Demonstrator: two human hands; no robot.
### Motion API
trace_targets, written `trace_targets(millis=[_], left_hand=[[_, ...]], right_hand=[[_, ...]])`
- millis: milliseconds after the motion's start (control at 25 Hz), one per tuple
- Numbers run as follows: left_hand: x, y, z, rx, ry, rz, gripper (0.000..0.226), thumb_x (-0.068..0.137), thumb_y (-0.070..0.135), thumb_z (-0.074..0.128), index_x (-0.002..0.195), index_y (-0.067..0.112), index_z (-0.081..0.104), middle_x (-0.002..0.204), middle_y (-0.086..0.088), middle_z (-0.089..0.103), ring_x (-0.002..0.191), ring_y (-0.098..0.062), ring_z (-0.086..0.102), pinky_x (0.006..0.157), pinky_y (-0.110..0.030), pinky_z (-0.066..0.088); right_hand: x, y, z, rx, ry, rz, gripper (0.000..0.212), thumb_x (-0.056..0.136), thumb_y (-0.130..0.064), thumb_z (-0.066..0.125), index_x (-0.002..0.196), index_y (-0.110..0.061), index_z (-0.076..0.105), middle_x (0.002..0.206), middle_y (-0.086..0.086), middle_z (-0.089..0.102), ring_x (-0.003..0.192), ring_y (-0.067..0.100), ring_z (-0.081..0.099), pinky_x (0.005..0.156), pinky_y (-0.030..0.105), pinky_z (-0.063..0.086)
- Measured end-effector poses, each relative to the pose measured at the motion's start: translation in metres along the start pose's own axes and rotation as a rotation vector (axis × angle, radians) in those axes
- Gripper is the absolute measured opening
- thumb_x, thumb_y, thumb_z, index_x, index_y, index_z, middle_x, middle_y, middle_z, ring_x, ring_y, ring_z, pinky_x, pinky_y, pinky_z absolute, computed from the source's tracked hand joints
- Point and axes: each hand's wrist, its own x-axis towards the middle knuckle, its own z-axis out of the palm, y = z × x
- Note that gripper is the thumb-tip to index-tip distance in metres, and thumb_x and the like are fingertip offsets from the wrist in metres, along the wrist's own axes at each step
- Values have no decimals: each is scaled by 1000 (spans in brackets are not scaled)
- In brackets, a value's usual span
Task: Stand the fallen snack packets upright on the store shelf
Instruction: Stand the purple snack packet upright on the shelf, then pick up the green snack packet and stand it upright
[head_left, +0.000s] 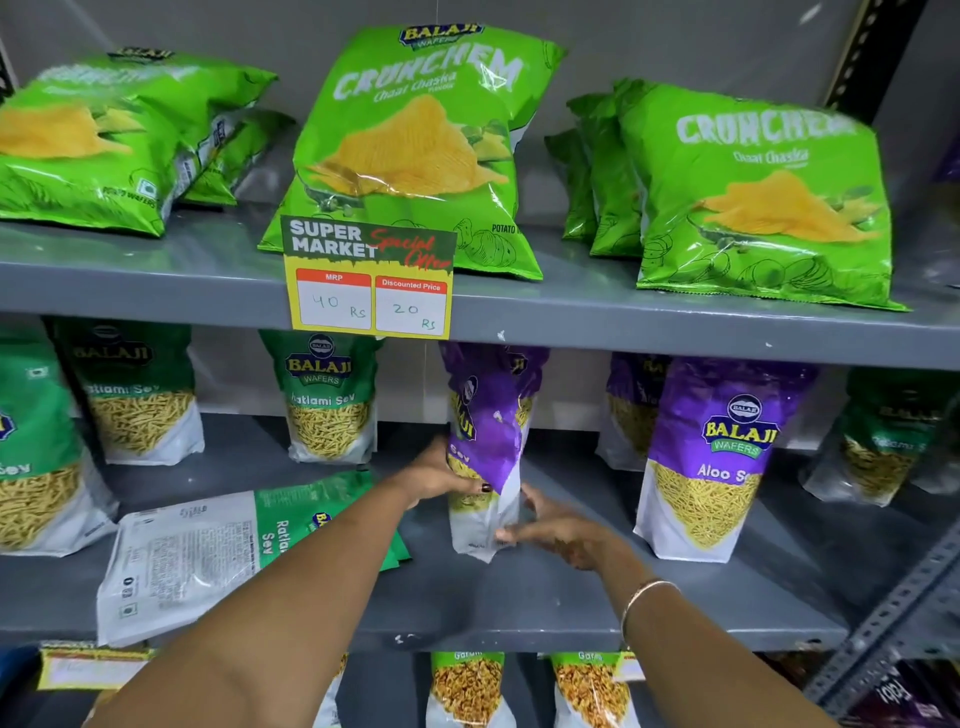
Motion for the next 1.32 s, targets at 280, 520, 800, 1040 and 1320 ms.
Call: trace_targets(millis=[280,520,800,1040,1320], left_hand=[[6,-2,2,100,91,-53,126,33,55,86,139,12,35,149,-14,34,139,-28,32,117,-40,28],[-4,-3,-7,-54,71,-80,72,69,2,76,127,3,34,137,-16,50,110,-19,49,95,-29,39],[-9,-8,9,28,296,-66,79,54,26,85,115,10,37,128,-8,59,120,-27,54,105,-46,39],[-20,-14,4,153,255,-99,87,56,32,83,127,8,39,137,-12,48,126,-31,47,105,-47,40],[-45,-66,-113,890,174,-127,66,85,49,51,137,11,38,147,-9,40,135,-27,40,109,-40,29]], right_hand=[[15,6,24,126,318,-168,66,66,8,76,109,-5,28,102,4,57,82,6,57,63,10,54],[8,-3,-10,101,303,-208,60,67,19,68,123,10,47,124,28,59,90,25,60,62,11,56],[-2,-7,-22,121,139,-291,41,63,16,72,95,-9,62,86,0,75,78,12,72,71,21,59],[3,-12,-24,-96,190,-56,24,65,5,76,74,-10,60,71,8,69,58,14,63,49,19,51],[15,-32,33,-389,-93,673,33,75,-19,70,86,9,59,45,21,60,40,34,63,67,44,58]])
